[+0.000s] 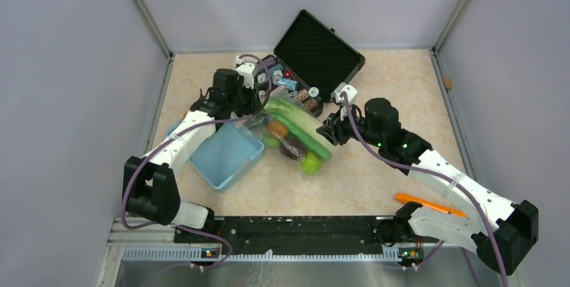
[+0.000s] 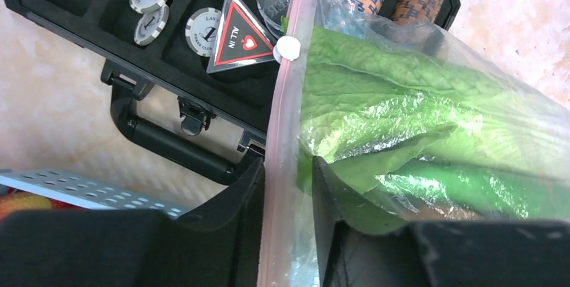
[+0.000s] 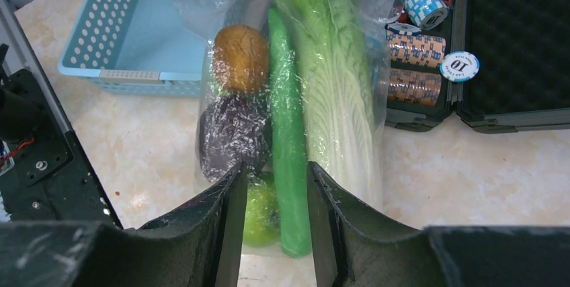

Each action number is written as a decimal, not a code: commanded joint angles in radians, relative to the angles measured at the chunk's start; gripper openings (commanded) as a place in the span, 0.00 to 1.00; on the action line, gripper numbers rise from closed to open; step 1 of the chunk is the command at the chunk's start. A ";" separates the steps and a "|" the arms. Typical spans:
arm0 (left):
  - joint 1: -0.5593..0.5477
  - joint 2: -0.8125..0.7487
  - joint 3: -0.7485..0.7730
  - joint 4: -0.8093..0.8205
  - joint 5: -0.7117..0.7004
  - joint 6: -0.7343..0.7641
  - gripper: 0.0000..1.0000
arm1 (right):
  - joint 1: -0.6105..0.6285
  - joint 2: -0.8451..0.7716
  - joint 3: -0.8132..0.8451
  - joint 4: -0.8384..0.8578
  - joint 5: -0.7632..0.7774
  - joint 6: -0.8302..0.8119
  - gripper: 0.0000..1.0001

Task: Place the food in the zip-top bag and seal the zipper
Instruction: Place the zipper food storage bag at the center of the board, then reset both arms

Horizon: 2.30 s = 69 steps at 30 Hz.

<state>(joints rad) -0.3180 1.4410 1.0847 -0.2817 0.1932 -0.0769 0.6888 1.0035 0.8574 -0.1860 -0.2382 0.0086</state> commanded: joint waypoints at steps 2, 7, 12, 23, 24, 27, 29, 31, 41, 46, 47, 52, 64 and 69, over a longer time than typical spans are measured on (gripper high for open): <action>0.016 -0.042 -0.010 -0.018 -0.030 -0.017 0.44 | -0.012 -0.007 -0.003 0.050 -0.018 0.019 0.37; 0.027 -0.075 -0.079 0.013 -0.083 -0.028 0.54 | -0.012 -0.006 -0.010 0.049 -0.022 0.012 0.37; 0.027 -0.039 -0.082 -0.027 -0.101 -0.016 0.49 | -0.012 -0.006 -0.014 0.056 -0.026 0.011 0.37; 0.027 0.021 -0.120 -0.061 -0.159 -0.017 0.49 | -0.012 -0.006 0.000 0.045 -0.023 -0.002 0.38; 0.027 0.028 -0.117 -0.066 -0.165 -0.021 0.49 | -0.012 -0.006 0.001 0.046 -0.025 -0.002 0.38; 0.027 0.039 -0.112 -0.054 -0.183 -0.019 0.49 | -0.013 -0.008 0.002 0.048 -0.033 0.000 0.38; 0.027 0.055 -0.089 -0.072 -0.184 -0.016 0.50 | -0.012 -0.008 0.002 0.048 -0.032 0.001 0.38; 0.027 0.051 -0.080 -0.073 -0.181 -0.012 0.51 | -0.012 -0.008 0.004 0.047 -0.032 0.001 0.38; 0.027 -0.031 -0.073 -0.040 -0.145 -0.027 0.63 | -0.012 -0.008 0.009 0.050 -0.011 0.009 0.39; 0.027 -0.099 -0.056 -0.055 -0.133 -0.025 0.70 | -0.012 -0.011 0.004 0.058 0.030 0.029 0.42; 0.027 -0.114 -0.056 -0.058 -0.132 -0.025 0.72 | -0.012 -0.012 0.000 0.064 0.045 0.032 0.43; 0.027 -0.212 -0.071 -0.056 -0.142 -0.035 0.82 | -0.026 -0.013 -0.004 0.083 0.108 0.055 0.46; 0.027 -0.533 -0.174 0.074 -0.360 -0.230 0.99 | -0.431 -0.118 -0.125 0.169 0.069 0.309 0.60; 0.027 -0.655 -0.211 0.063 -0.449 -0.277 0.99 | -0.551 -0.194 -0.187 0.211 0.059 0.391 0.82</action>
<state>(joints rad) -0.2951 0.8612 0.9020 -0.2687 -0.1444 -0.2722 0.1833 0.8688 0.6888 -0.0616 -0.1608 0.3046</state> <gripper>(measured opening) 0.986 0.790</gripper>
